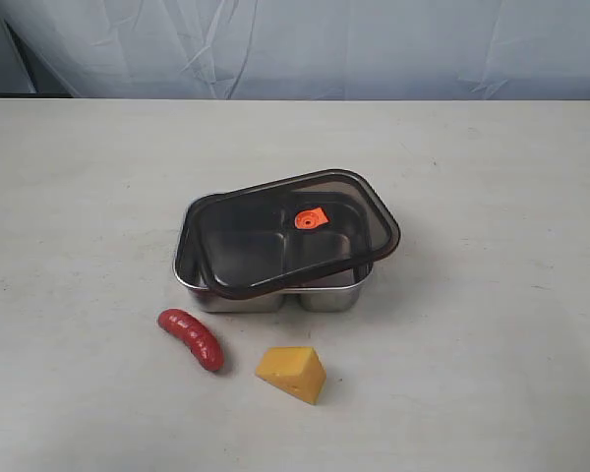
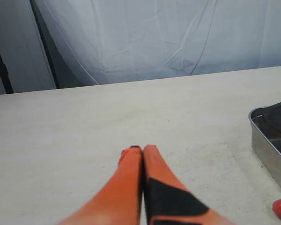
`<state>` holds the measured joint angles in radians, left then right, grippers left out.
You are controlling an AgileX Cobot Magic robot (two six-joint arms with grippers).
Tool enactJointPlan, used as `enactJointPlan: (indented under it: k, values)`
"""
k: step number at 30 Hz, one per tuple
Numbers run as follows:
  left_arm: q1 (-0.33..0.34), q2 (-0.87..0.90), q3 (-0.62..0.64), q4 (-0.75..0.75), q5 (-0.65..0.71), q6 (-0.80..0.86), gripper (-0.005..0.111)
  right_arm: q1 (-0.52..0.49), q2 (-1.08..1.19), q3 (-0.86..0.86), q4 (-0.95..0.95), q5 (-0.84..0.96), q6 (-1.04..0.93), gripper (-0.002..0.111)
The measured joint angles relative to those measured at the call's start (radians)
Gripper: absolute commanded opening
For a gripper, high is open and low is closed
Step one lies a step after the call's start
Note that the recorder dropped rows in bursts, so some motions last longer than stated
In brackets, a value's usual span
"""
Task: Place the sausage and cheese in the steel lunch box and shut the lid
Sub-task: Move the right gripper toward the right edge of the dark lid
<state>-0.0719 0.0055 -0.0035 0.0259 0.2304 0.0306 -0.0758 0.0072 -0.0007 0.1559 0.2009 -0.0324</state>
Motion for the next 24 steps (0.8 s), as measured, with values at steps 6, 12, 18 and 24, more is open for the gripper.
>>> enactJointPlan:
  k: [6, 12, 18, 24]
  values:
    - [0.0, 0.0, 0.0, 0.0, 0.0, 0.0, 0.0, 0.0, -0.002, 0.0, 0.759, -0.157, 0.216, -0.001]
    - [0.0, 0.0, 0.0, 0.0, 0.0, 0.0, 0.0, 0.0, -0.003, 0.0, 1.001, 0.038, 0.252, -0.001]
    - [0.0, 0.0, 0.0, 0.0, 0.0, 0.0, 0.0, 0.0, -0.003, -0.032, 1.191, 0.094, 0.132, -0.001]
    - [0.0, 0.0, 0.0, 0.0, 0.0, 0.0, 0.0, 0.0, 0.225, -0.212, 1.24, 0.093, -0.052, -0.001]
